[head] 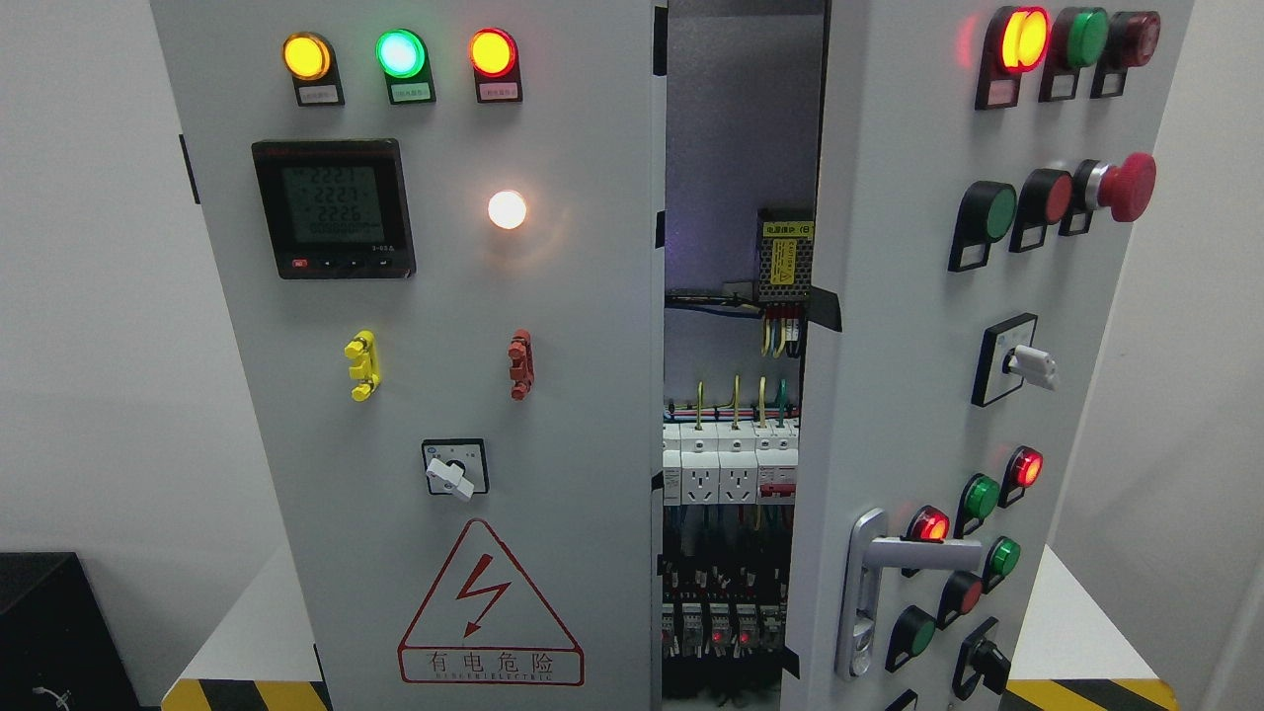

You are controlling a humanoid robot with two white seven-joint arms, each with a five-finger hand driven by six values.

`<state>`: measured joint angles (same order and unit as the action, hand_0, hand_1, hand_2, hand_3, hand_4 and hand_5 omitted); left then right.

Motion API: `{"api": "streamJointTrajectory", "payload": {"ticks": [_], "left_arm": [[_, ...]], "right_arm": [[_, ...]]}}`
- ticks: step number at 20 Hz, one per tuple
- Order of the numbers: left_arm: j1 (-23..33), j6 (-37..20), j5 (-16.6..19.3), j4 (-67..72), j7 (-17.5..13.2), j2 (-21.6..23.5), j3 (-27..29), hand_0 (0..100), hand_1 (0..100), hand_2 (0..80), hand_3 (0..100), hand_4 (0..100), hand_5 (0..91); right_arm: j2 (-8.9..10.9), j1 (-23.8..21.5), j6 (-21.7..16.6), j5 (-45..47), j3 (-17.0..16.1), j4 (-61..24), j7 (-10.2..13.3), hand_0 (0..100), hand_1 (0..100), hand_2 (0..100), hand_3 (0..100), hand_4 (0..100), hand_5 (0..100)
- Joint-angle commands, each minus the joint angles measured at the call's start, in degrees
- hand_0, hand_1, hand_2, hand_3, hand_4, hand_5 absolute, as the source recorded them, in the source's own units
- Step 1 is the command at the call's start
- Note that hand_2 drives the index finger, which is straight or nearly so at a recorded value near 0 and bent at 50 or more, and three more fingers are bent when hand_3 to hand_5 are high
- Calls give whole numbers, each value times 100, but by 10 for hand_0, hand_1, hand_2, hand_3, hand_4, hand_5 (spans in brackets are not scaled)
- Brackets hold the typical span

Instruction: Open door with both hands

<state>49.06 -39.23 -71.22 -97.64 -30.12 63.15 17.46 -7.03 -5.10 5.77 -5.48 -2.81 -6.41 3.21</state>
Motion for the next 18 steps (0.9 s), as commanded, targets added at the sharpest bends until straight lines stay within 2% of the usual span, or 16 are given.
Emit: {"api": "streamJointTrajectory", "payload": {"ticks": [1, 4, 7, 9, 14, 16, 18], "left_arm": [[-720, -6, -550, 253, -3, 874, -803, 120, 556, 0, 0, 0, 0], [-1441, -6, -681, 315, -29, 1426, -1637, 120, 556, 0, 0, 0, 0], [-2206, 3, -770, 289, -240, 1893, -2456, 120, 556, 0, 0, 0, 0], [-2427, 3, -770, 263, -502, 1955, -2554, 120, 556, 0, 0, 0, 0], [-2805, 12, -831, 245, -1443, 2061, -2598, 120, 556, 0, 0, 0, 0], [-3085, 38, -1111, 236, -1663, 2279, -2817, 120, 556, 0, 0, 0, 0], [-3481, 353, -1532, 193, -1673, 2613, -3063, 120, 556, 0, 0, 0, 0]], "right_arm": [[0, 0, 3, -5, 0, 0, -4, 101, 130, 0, 0, 0, 0], [0, 0, 3, 3, 0, 0, -4, 101, 130, 0, 0, 0, 0], [0, 0, 3, 3, 0, 0, -4, 101, 130, 0, 0, 0, 0], [0, 0, 3, 3, 0, 0, -4, 101, 130, 0, 0, 0, 0], [0, 0, 3, -5, 0, 0, -4, 101, 129, 0, 0, 0, 0], [0, 0, 3, 3, 0, 0, -4, 100, 129, 0, 0, 0, 0], [0, 0, 3, 3, 0, 0, -4, 101, 129, 0, 0, 0, 0]]}}
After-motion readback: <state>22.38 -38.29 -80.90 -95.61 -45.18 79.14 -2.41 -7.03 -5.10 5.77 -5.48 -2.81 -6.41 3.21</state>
